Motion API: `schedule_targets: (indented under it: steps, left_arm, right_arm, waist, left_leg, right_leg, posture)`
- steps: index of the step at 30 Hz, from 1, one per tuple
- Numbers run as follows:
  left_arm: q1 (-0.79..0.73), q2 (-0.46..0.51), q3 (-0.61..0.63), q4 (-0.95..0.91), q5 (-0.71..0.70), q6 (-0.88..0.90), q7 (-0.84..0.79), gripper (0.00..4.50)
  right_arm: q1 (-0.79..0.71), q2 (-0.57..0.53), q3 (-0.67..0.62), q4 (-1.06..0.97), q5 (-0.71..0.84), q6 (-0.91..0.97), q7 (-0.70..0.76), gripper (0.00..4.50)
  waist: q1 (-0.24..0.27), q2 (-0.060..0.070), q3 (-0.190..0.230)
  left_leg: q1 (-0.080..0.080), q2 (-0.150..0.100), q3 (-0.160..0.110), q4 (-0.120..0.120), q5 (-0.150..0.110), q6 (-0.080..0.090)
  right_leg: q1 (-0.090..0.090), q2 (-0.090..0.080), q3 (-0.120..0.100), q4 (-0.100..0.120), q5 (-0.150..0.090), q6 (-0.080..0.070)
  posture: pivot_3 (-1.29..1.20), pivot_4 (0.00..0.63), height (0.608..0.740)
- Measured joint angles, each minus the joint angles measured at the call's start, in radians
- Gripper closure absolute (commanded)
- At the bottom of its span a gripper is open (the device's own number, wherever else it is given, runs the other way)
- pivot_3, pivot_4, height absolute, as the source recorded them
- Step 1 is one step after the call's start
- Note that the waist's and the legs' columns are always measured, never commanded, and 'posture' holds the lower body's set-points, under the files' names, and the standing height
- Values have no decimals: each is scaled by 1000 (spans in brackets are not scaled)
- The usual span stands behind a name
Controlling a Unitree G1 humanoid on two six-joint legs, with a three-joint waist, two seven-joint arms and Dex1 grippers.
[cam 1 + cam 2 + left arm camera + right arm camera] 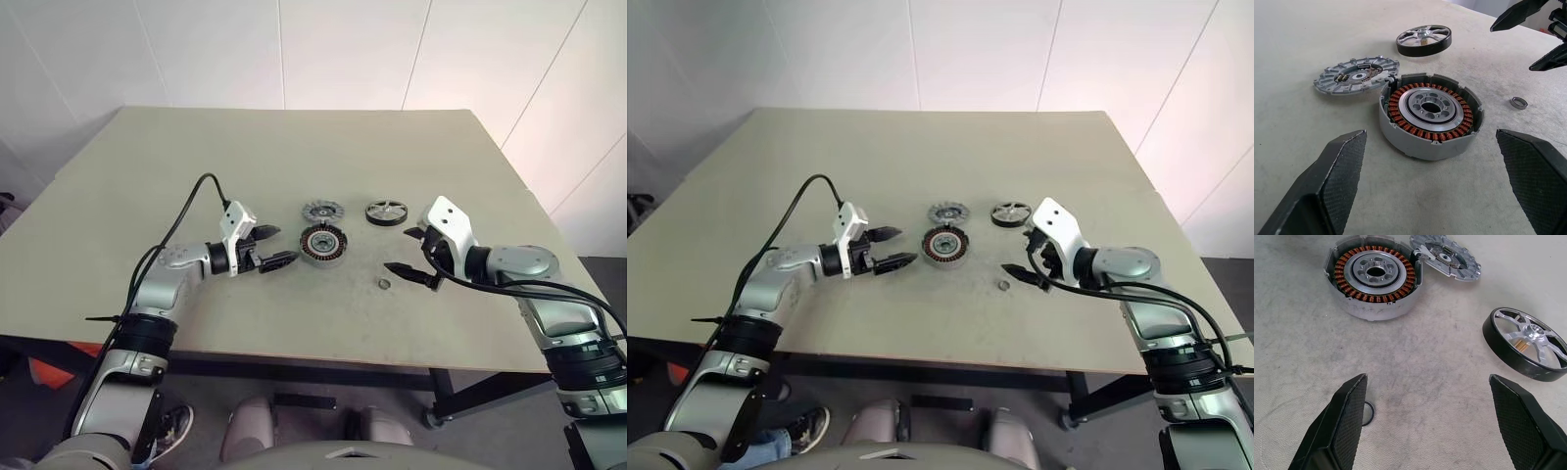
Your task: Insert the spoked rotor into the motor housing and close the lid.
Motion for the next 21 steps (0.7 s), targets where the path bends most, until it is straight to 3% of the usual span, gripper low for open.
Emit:
schedule_targets:
  steps: [21]
  left_arm:
    - [6,0,-2,-3,2,-1,2,0]
  right_arm:
    - [87,31,79,-17,-26,-2,-35,28]
  waist:
    - [1,0,0]
  left_leg:
    - [0,0,0,0,0,0]
  right_leg:
    - [0,0,0,0,-3,5]
  posture:
    - [0,0,740]
